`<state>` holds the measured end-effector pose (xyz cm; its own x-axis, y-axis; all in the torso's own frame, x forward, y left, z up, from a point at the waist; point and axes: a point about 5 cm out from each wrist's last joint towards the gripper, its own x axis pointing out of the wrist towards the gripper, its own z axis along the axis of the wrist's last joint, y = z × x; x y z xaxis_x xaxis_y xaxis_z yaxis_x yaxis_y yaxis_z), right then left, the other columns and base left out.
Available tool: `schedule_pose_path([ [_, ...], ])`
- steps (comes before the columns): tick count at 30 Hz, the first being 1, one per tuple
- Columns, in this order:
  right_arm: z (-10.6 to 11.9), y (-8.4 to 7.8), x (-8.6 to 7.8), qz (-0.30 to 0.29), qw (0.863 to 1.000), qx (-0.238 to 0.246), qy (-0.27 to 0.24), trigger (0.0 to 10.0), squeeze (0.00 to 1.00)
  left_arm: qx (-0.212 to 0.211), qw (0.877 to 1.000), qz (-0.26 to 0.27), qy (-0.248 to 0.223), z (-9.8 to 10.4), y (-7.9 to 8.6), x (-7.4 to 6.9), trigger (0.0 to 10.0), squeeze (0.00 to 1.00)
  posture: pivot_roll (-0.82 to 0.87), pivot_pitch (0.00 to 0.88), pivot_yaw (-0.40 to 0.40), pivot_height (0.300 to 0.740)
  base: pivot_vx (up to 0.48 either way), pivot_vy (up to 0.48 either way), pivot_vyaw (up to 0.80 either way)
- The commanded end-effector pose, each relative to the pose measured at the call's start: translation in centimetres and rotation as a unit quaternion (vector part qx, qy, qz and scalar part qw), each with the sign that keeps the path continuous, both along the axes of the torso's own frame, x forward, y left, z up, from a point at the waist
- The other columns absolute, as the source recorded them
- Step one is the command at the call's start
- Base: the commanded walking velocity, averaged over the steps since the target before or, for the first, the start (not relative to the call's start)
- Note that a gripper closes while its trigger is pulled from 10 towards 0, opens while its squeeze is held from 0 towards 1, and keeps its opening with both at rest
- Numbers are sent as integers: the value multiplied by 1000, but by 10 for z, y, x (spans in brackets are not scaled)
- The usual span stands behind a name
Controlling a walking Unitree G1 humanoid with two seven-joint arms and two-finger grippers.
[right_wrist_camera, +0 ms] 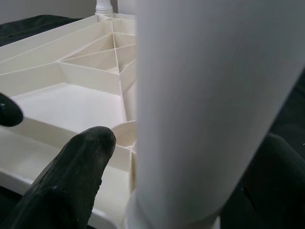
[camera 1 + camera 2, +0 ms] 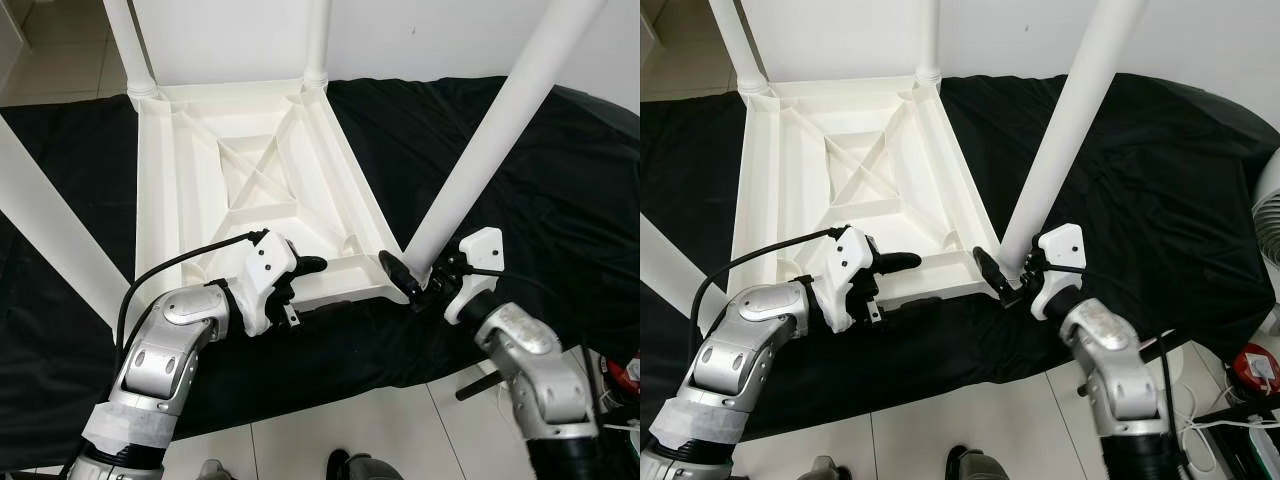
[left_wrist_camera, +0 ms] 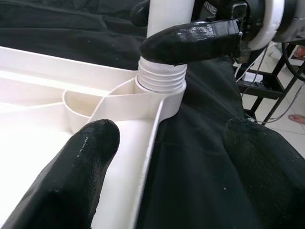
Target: Building children table
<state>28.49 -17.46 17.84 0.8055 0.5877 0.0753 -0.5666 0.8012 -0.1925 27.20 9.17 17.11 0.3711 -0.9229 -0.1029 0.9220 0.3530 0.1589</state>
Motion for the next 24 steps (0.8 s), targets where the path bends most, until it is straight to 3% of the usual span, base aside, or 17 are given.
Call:
schedule_pose_path([
  [1,-4,0,0,14,1000,-1,7,10000,0,-5,999,45,-5,0,-1,1,10000,0,16,118,-35,740,0,0,0],
  [2,-7,-1,1,29,999,-10,15,6275,0,-5,999,43,-4,-1,-2,0,10000,0,19,118,-37,740,0,0,0],
  [3,-7,-1,1,29,999,-10,15,6275,0,-5,999,43,-4,-1,-2,0,10000,0,19,118,-37,740,0,0,0],
  [4,-11,-2,2,48,998,-20,27,0,0,-7,999,42,-3,-1,-2,-1,10000,0,25,119,-37,740,0,0,0],
  [18,-20,-4,-3,67,997,-20,41,0,0,-11,999,48,1,-1,-2,-2,10000,0,27,136,-43,740,0,0,0],
  [19,-20,-3,-3,57,997,-14,40,10000,0,-11,999,47,1,-1,-2,-2,10000,0,26,137,-45,740,0,0,0],
  [22,-23,1,-3,7,999,-6,44,10000,0,-12,999,47,1,-1,-2,-2,10000,0,22,134,-46,740,0,0,0],
  [24,-23,1,-3,7,999,-6,44,10000,0,-12,999,47,1,-1,-2,-2,10000,0,22,134,-46,740,0,0,0],
])
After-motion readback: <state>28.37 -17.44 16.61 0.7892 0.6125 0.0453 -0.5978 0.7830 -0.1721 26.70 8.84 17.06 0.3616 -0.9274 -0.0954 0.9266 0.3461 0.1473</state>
